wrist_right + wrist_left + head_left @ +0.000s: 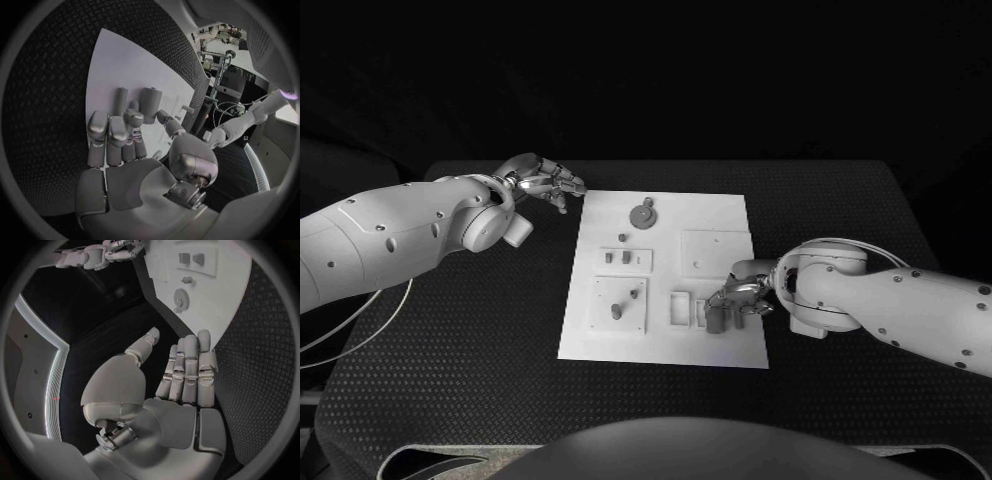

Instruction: Assemble the parts on the task board

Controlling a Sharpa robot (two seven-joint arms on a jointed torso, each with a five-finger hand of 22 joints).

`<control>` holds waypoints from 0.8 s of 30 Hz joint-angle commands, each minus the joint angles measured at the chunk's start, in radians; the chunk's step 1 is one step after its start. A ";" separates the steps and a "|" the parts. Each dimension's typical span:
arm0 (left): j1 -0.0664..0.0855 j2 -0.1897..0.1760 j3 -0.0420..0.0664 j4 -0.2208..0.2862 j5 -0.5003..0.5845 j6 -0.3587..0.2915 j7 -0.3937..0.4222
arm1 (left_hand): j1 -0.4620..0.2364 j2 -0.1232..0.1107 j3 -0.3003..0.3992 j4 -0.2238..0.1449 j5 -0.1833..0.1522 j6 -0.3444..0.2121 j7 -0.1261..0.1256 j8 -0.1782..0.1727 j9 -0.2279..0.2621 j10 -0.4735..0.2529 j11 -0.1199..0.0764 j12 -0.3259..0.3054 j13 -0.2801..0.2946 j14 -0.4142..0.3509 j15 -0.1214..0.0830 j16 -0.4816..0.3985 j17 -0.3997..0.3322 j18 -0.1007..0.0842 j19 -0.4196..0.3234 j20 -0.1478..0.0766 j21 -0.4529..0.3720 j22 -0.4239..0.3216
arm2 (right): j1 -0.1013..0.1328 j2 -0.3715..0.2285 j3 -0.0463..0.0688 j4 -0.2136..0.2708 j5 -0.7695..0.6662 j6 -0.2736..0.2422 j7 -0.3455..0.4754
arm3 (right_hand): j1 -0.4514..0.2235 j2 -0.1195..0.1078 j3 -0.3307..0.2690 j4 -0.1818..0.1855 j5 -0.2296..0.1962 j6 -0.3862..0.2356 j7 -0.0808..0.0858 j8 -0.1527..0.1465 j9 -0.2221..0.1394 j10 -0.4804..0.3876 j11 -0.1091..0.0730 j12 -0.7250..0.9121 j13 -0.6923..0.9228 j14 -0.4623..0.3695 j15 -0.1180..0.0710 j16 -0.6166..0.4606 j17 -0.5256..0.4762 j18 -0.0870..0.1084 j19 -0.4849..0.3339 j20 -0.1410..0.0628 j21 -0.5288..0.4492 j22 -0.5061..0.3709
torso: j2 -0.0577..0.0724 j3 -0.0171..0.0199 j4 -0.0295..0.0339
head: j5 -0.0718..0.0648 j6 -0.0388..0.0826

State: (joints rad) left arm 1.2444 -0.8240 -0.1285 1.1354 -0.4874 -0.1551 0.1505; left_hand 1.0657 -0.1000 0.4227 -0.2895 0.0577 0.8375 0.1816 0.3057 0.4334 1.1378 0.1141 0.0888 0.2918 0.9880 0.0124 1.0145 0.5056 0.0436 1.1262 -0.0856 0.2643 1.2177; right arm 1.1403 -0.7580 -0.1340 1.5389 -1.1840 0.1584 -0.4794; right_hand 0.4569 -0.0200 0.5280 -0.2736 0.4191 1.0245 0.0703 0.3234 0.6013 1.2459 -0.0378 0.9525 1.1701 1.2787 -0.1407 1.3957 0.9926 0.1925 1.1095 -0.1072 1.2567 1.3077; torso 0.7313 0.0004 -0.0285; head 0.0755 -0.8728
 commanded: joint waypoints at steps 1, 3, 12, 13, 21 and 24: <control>0.001 0.000 0.000 0.002 0.001 0.013 0.004 | -0.009 0.001 0.002 0.006 -0.006 0.003 0.004 0.006 -0.001 0.006 0.001 0.002 0.001 -0.002 -0.005 -0.001 0.001 0.032 -0.001 -0.004 -0.005 0.001 | -0.007 0.004 -0.005 0.001 -0.045 0.033 -0.004 | 0.004 0.015 0.003 -0.012 0.003 0.000 0.005 -0.002 -0.002 -0.003 0.001 0.003 -0.001 0.010 -0.001 -0.004 0.002 0.069 -0.007 -0.013 0.000 0.008 | 0.000 0.0001 0.0006 | 0.000 0.000; 0.001 -0.001 0.000 0.001 0.001 0.012 0.003 | -0.009 0.001 0.002 0.006 -0.006 0.003 0.004 0.006 -0.001 0.006 0.001 0.002 0.001 -0.002 -0.005 -0.001 0.001 0.032 -0.001 -0.004 -0.005 0.001 | -0.007 0.004 -0.006 0.001 -0.047 0.029 -0.004 | 0.015 0.016 0.005 -0.016 0.003 0.001 0.005 -0.002 -0.001 -0.003 0.001 0.004 -0.002 0.010 -0.001 -0.005 0.003 0.069 -0.006 -0.013 0.000 0.008 | 0.000 0.0001 0.0006 | 0.000 0.000; 0.001 -0.002 0.000 0.001 -0.001 0.014 0.001 | -0.009 0.001 0.002 0.006 -0.006 0.003 0.004 0.006 -0.001 0.006 0.001 0.002 0.001 -0.002 -0.005 -0.001 0.001 0.032 -0.001 -0.004 -0.005 0.002 | -0.007 0.009 -0.006 -0.001 -0.068 0.001 -0.013 | 0.160 0.002 0.009 -0.017 0.001 0.007 0.005 -0.002 0.006 -0.001 0.001 0.007 -0.005 0.014 0.000 -0.013 0.008 0.069 -0.004 -0.009 0.004 0.008 | -0.001 -0.0008 -0.0008 | -0.001 0.000; 0.001 0.000 0.000 -0.001 -0.003 0.015 0.001 | -0.009 0.001 0.002 0.006 -0.006 0.003 0.004 0.006 -0.001 0.006 0.001 0.002 0.001 -0.002 -0.005 -0.001 0.001 0.032 -0.001 -0.004 -0.005 0.002 | -0.007 0.008 -0.006 -0.001 -0.068 -0.003 -0.014 | 0.174 0.002 0.007 -0.017 0.001 0.008 0.005 -0.001 0.007 0.000 0.001 0.007 -0.005 0.014 0.000 -0.014 0.008 0.069 -0.004 -0.008 0.004 0.008 | -0.001 -0.0008 -0.0007 | -0.001 0.000; 0.001 -0.001 0.000 -0.002 -0.004 0.015 0.001 | -0.008 0.001 0.003 0.005 -0.006 0.003 0.004 0.006 -0.001 0.006 0.000 0.002 0.002 -0.002 -0.005 -0.001 0.002 0.032 -0.001 -0.005 -0.005 0.002 | -0.007 0.002 -0.007 0.000 -0.020 -0.039 -0.004 | 0.242 0.030 -0.003 -0.017 0.001 0.020 0.002 0.003 0.013 0.003 -0.002 0.007 -0.009 0.017 -0.002 -0.016 0.015 0.069 -0.005 -0.004 0.005 0.009 | -0.001 -0.0006 0.0003 | 0.000 0.000; 0.001 -0.001 0.000 -0.002 -0.004 0.017 0.001 | -0.008 0.001 0.003 0.005 -0.006 0.003 0.004 0.006 -0.001 0.006 0.000 0.002 0.002 -0.002 -0.005 -0.001 0.002 0.031 -0.001 -0.005 -0.005 0.002 | -0.007 -0.003 -0.007 0.005 -0.008 -0.058 0.002 | 0.243 0.033 -0.005 -0.017 0.001 0.021 0.001 0.004 0.014 0.003 -0.002 0.007 -0.010 0.018 -0.002 -0.015 0.017 0.069 -0.005 -0.003 0.005 0.009 | -0.001 0.0001 0.0006 | 0.002 0.000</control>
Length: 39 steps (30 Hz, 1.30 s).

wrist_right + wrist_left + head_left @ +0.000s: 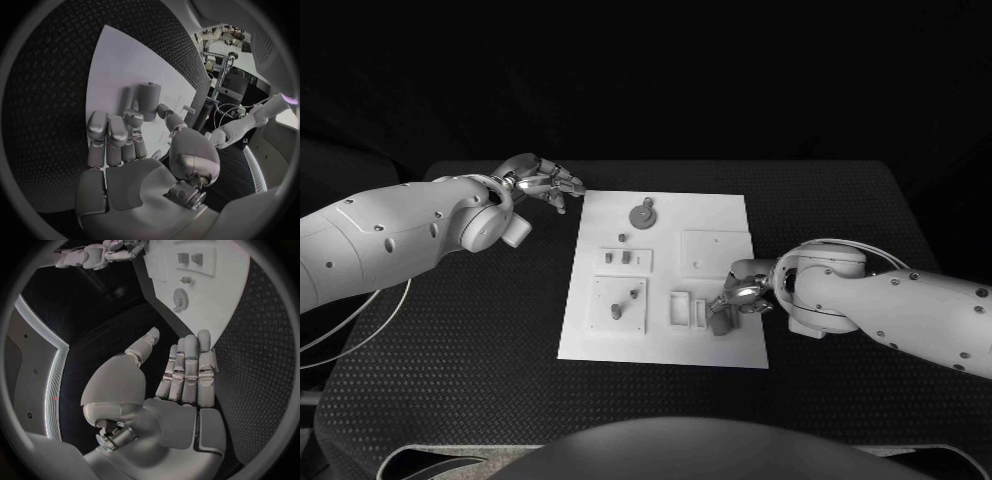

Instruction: Assemble the parts on the task board

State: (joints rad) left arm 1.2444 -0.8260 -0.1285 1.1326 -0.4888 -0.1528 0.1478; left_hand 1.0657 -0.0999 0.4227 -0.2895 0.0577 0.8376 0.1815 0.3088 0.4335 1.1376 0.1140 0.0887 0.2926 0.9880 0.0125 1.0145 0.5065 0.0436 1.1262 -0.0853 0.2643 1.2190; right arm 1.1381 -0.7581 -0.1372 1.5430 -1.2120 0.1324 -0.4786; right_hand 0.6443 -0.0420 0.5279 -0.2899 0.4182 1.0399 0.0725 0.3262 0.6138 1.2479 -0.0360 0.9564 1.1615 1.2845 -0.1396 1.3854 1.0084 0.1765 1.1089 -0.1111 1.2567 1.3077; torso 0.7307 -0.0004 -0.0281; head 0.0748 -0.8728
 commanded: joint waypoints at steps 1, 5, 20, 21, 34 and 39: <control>0.001 0.000 0.000 0.001 -0.002 0.016 0.004 | -0.008 0.001 0.003 0.005 -0.006 0.002 0.004 0.003 -0.001 0.006 0.001 0.002 0.001 -0.002 -0.006 -0.001 0.001 0.031 -0.001 -0.005 -0.005 0.001 | -0.005 -0.004 -0.003 0.002 0.030 -0.036 0.003 | 0.056 0.055 -0.005 -0.001 0.002 0.006 -0.001 0.001 0.001 0.001 -0.004 0.003 -0.001 0.012 -0.003 -0.005 0.001 0.085 -0.005 0.001 0.005 0.009 | 0.000 0.0010 0.0004 | 0.003 0.000; 0.001 0.000 0.000 0.001 -0.002 0.016 0.004 | -0.008 0.001 0.003 0.005 -0.006 0.002 0.004 0.003 -0.001 0.006 0.001 0.002 0.001 -0.002 -0.006 -0.001 0.001 0.031 -0.001 -0.005 -0.005 0.001 | -0.005 -0.007 -0.003 -0.001 0.109 -0.053 0.010 | 0.044 0.057 -0.013 0.005 0.002 0.010 -0.002 0.002 0.002 0.003 -0.004 0.003 -0.002 0.011 -0.003 -0.007 -0.001 0.085 -0.005 0.003 0.005 0.008 | 0.000 0.0006 -0.0004 | 0.003 0.000; 0.001 0.000 0.000 0.002 -0.008 0.011 0.004 | 0.000 -0.004 0.006 0.001 -0.006 0.002 0.004 0.004 -0.002 0.006 0.000 0.002 0.003 -0.003 -0.006 0.000 0.002 0.031 -0.001 -0.006 -0.006 0.004 | -0.001 -0.031 0.002 0.027 0.218 -0.084 0.023 | 0.032 0.058 -0.023 0.006 0.003 0.013 -0.003 0.001 0.002 0.005 -0.005 0.001 -0.006 0.010 -0.004 -0.010 -0.003 0.085 -0.005 0.007 0.003 0.006 | 0.000 0.0009 -0.0007 | 0.003 0.000; 0.001 0.000 0.000 0.002 -0.008 0.011 0.004 | 0.001 -0.004 0.006 0.001 -0.006 0.002 0.004 0.004 -0.002 0.006 0.000 0.002 0.003 -0.003 -0.006 0.000 0.002 0.031 -0.001 -0.006 -0.006 0.004 | 0.000 -0.031 0.003 0.027 0.218 -0.087 0.024 | 0.032 0.058 -0.023 0.007 0.003 0.013 -0.003 0.001 0.002 0.005 -0.005 0.001 -0.006 0.010 -0.004 -0.010 -0.003 0.085 -0.005 0.007 0.003 0.006 | 0.000 0.0008 -0.0007 | 0.003 0.000; 0.001 -0.001 0.000 0.003 -0.008 0.011 0.003 | 0.000 -0.004 0.006 0.002 -0.006 0.002 0.004 0.004 -0.002 0.006 0.000 0.002 0.004 -0.003 -0.006 0.000 0.003 0.031 -0.001 -0.006 -0.006 0.004 | 0.002 -0.008 0.017 0.030 0.208 -0.121 0.026 | 0.029 0.056 -0.025 0.007 0.004 0.013 -0.003 -0.001 0.001 0.005 -0.006 0.001 -0.006 0.009 -0.005 -0.011 -0.006 0.085 -0.005 0.008 0.002 0.006 | 0.000 -0.0003 0.0004 | 0.005 0.000; 0.001 0.001 0.000 0.003 -0.008 0.013 0.003 | 0.000 -0.004 0.005 0.002 -0.006 0.003 0.004 0.004 -0.002 0.006 0.000 0.002 0.004 -0.003 -0.006 0.000 0.003 0.030 -0.001 -0.006 -0.006 0.005 | 0.006 0.020 0.018 0.014 0.208 -0.127 0.021 | 0.028 0.055 -0.026 0.007 0.004 0.013 -0.003 -0.001 0.001 0.005 -0.006 0.000 -0.007 0.009 -0.005 -0.012 -0.006 0.085 -0.005 0.008 0.002 0.005 | 0.000 -0.0003 -0.0001 | 0.006 0.000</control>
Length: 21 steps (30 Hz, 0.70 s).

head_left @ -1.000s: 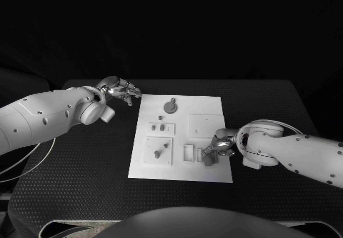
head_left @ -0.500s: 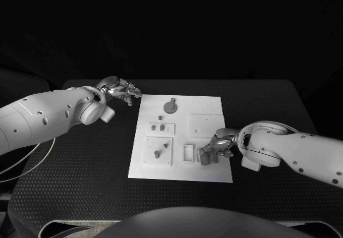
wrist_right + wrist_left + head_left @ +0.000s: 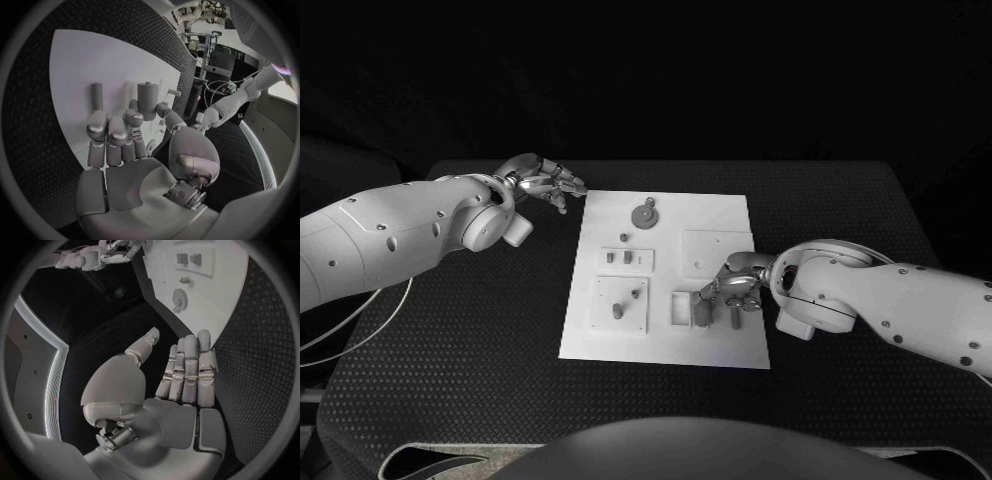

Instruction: Assemble the parts on the task board

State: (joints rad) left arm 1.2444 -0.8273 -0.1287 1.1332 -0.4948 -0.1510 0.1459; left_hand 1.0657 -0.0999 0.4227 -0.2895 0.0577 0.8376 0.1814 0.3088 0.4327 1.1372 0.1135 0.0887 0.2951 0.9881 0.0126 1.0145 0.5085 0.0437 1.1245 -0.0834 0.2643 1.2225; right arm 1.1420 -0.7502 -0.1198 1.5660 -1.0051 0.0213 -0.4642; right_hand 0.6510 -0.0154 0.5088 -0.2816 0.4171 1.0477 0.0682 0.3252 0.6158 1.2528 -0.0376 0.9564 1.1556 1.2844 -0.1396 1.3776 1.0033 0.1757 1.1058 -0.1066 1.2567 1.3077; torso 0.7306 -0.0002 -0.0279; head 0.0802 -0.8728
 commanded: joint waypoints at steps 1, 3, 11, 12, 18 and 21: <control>0.001 0.002 0.000 0.002 -0.002 0.011 0.005 | 0.000 -0.004 0.005 0.002 -0.006 0.003 0.004 0.004 -0.001 0.007 0.001 0.002 0.002 -0.003 -0.006 0.000 0.001 0.030 0.001 -0.008 -0.006 0.001 | 0.002 0.016 0.001 -0.011 0.002 -0.016 0.006 | 0.018 0.027 -0.008 0.000 0.005 0.005 0.002 -0.001 -0.001 0.000 -0.004 0.000 -0.001 0.008 -0.005 -0.005 -0.002 0.086 -0.002 0.004 0.002 0.005 | 0.000 -0.0006 -0.0004 | 0.000 0.000; 0.001 0.004 0.000 0.002 -0.002 0.012 0.005 | -0.001 -0.004 0.005 0.003 -0.006 0.003 0.004 0.004 -0.001 0.007 0.001 0.002 0.002 -0.003 -0.006 0.000 0.001 0.030 0.001 -0.008 -0.006 0.001 | 0.002 0.027 0.001 -0.018 0.007 -0.008 0.005 | 0.016 0.026 -0.008 0.001 0.005 0.005 0.002 -0.001 -0.001 0.000 -0.004 0.000 -0.002 0.007 -0.005 -0.006 -0.004 0.086 -0.002 0.005 0.001 0.005 | 0.000 -0.0008 -0.0004 | 0.000 0.000; 0.001 0.004 0.000 0.002 -0.002 0.013 0.004 | -0.001 -0.004 0.005 0.003 -0.006 0.003 0.004 0.004 -0.002 0.007 0.001 0.002 0.002 -0.003 -0.006 0.000 0.001 0.030 0.001 -0.008 -0.006 0.002 | 0.002 0.059 0.001 -0.040 0.013 -0.008 0.000 | 0.010 0.023 -0.009 0.005 0.006 0.003 0.002 -0.004 -0.002 -0.002 -0.004 -0.002 -0.003 0.006 -0.005 -0.009 -0.007 0.086 -0.003 0.006 -0.001 0.004 | 0.000 -0.0007 0.0004 | 0.002 0.000; 0.001 0.003 0.000 0.003 -0.002 0.013 0.004 | -0.002 -0.004 0.005 0.003 -0.006 0.003 0.004 0.004 -0.002 0.007 0.001 0.002 0.002 -0.003 -0.006 0.000 0.001 0.030 0.001 -0.008 -0.006 0.002 | 0.002 0.062 0.000 -0.042 0.013 -0.008 0.000 | 0.009 0.023 -0.009 0.005 0.006 0.003 0.002 -0.004 -0.002 -0.002 -0.004 -0.002 -0.003 0.005 -0.005 -0.010 -0.009 0.086 -0.003 0.006 -0.001 0.003 | 0.000 -0.0005 0.0004 | 0.002 0.000; 0.001 0.002 0.000 0.003 -0.002 0.013 0.004 | -0.002 -0.004 0.005 0.003 -0.006 0.003 0.004 0.004 -0.002 0.006 0.001 0.002 0.002 -0.003 -0.006 0.000 0.001 0.030 0.001 -0.008 -0.006 0.002 | 0.002 0.064 0.000 -0.041 0.021 0.008 -0.003 | 0.006 0.022 -0.009 0.007 0.006 0.002 0.002 -0.005 -0.003 -0.004 -0.003 -0.003 -0.003 0.003 -0.005 -0.012 -0.011 0.086 -0.003 0.006 -0.003 0.003 | 0.000 -0.0001 -0.0005 | 0.004 0.000; 0.001 0.002 0.000 0.003 -0.002 0.014 0.004 | -0.003 -0.004 0.005 0.003 -0.006 0.003 0.004 0.004 -0.002 0.006 0.001 0.002 0.002 -0.003 -0.006 0.000 0.002 0.030 0.001 -0.008 -0.006 0.002 | 0.002 0.067 0.000 -0.038 0.023 0.012 -0.003 | 0.005 0.021 -0.009 0.008 0.006 0.002 0.003 -0.006 -0.003 -0.004 -0.003 -0.003 -0.004 0.003 -0.005 -0.013 -0.012 0.086 -0.004 0.007 -0.003 0.002 | 0.000 -0.0001 -0.0006 | 0.005 0.000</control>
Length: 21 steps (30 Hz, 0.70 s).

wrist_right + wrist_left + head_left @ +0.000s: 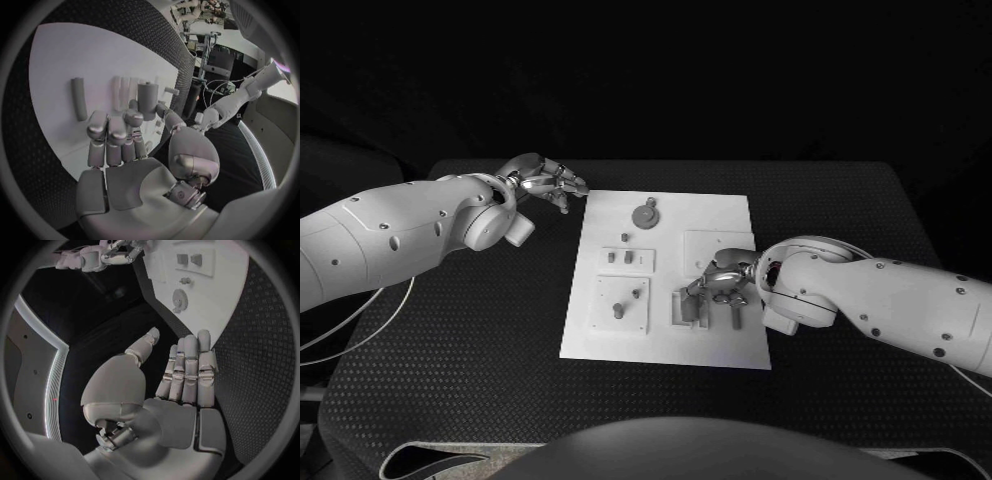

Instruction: Assemble the parts on the task board

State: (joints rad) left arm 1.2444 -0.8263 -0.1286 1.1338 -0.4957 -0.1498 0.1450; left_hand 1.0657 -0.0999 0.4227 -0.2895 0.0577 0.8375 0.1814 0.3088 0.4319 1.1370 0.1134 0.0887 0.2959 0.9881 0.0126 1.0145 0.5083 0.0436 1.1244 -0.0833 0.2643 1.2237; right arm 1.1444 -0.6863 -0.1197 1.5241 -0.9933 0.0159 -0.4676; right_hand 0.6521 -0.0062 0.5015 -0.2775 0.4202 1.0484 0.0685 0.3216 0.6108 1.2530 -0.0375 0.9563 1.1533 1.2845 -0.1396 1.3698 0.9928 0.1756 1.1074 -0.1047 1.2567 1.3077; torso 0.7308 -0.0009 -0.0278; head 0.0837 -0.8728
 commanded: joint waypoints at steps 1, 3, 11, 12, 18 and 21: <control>0.001 0.001 0.000 0.002 -0.001 0.013 0.005 | -0.003 -0.004 0.005 0.003 -0.006 0.003 0.004 0.004 -0.001 0.007 0.001 0.002 0.002 -0.003 -0.006 0.000 0.002 0.030 0.001 -0.008 -0.006 0.001 | 0.000 0.004 0.000 0.004 0.012 0.017 0.000 | 0.003 0.012 -0.002 0.004 0.003 0.001 0.003 -0.003 0.002 -0.005 -0.003 -0.003 -0.001 0.002 -0.005 -0.006 -0.002 0.086 -0.005 0.005 -0.003 0.002 | 0.000 0.0008 -0.0006 | 0.002 0.000; 0.001 0.002 0.000 0.002 -0.001 0.013 0.005 | -0.003 -0.004 0.005 0.003 -0.006 0.003 0.004 0.005 -0.001 0.007 0.001 0.002 0.002 -0.003 -0.006 0.000 0.002 0.030 0.001 -0.008 -0.006 0.001 | 0.000 0.006 0.000 0.003 0.008 0.016 -0.002 | 0.002 0.012 -0.002 0.005 0.003 0.001 0.003 -0.003 0.002 -0.005 -0.003 -0.003 -0.002 0.002 -0.005 -0.006 -0.002 0.086 -0.005 0.005 -0.004 0.002 | 0.000 0.0010 -0.0007 | 0.003 0.000; 0.001 0.000 0.000 0.003 -0.001 0.013 0.004 | -0.003 -0.004 0.005 0.004 -0.006 0.003 0.004 0.005 -0.001 0.006 0.001 0.002 0.002 -0.003 -0.006 0.000 0.002 0.030 0.001 -0.008 -0.007 0.001 | 0.000 0.020 -0.001 -0.017 0.009 0.020 -0.009 | -0.004 0.009 -0.002 0.009 0.003 0.000 0.003 -0.005 0.001 -0.007 -0.003 -0.004 -0.002 0.001 -0.004 -0.009 -0.004 0.086 -0.006 0.006 -0.005 0.001 | 0.000 0.0012 -0.0001 | 0.002 0.000; 0.001 0.000 0.000 0.002 -0.001 0.013 0.004 | -0.003 -0.004 0.005 0.004 -0.006 0.003 0.004 0.005 -0.001 0.006 0.001 0.002 0.002 -0.003 -0.006 0.000 0.002 0.030 0.001 -0.008 -0.007 0.001 | 0.000 0.023 -0.001 -0.019 0.010 0.019 -0.010 | -0.006 0.008 -0.002 0.010 0.003 0.000 0.003 -0.005 0.001 -0.007 -0.003 -0.004 -0.002 0.001 -0.004 -0.009 -0.005 0.086 -0.006 0.006 -0.005 0.001 | 0.000 0.0012 0.0000 | 0.002 0.000; 0.001 -0.001 0.000 0.003 -0.001 0.013 0.004 | -0.004 -0.004 0.005 0.004 -0.006 0.003 0.004 0.005 -0.001 0.006 0.001 0.002 0.002 -0.003 -0.006 0.000 0.002 0.030 0.001 -0.008 -0.007 0.002 | -0.001 0.023 -0.003 -0.026 0.009 0.021 -0.017 | -0.012 0.004 -0.002 0.014 0.003 -0.002 0.004 -0.007 0.000 -0.009 -0.002 -0.005 -0.002 -0.002 -0.004 -0.012 -0.007 0.086 -0.007 0.007 -0.007 0.000 | 0.000 0.0009 0.0003 | 0.003 0.000; 0.001 -0.001 0.000 0.003 -0.001 0.012 0.004 | -0.004 -0.004 0.005 0.004 -0.006 0.003 0.004 0.005 -0.001 0.006 0.001 0.002 0.002 -0.003 -0.006 0.000 0.002 0.030 0.001 -0.008 -0.007 0.002 | -0.001 0.022 -0.003 -0.029 0.009 0.027 -0.018 | -0.013 0.003 -0.002 0.015 0.003 -0.003 0.004 -0.008 0.000 -0.010 -0.002 -0.005 -0.003 -0.002 -0.004 -0.013 -0.008 0.086 -0.007 0.007 -0.007 0.000 | 0.000 0.0010 -0.0009 | 0.002 0.000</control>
State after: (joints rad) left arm 1.2447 -0.8276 -0.1286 1.1345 -0.4959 -0.1488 0.1440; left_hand 1.0657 -0.0999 0.4227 -0.2895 0.0577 0.8375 0.1813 0.3088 0.4321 1.1360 0.1123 0.0887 0.2966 0.9880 0.0126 1.0145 0.5090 0.0436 1.1244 -0.0830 0.2643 1.2245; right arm 1.1446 -0.6620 -0.1218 1.4983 -0.9849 0.0214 -0.4765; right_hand 0.6468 -0.0010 0.5017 -0.2694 0.4182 1.0478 0.0677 0.3163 0.6110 1.2492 -0.0413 0.9563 1.1523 1.2843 -0.1395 1.3611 0.9858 0.1756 1.1058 -0.0996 1.2529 1.3077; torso 0.7311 0.0003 -0.0279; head 0.0853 -0.8728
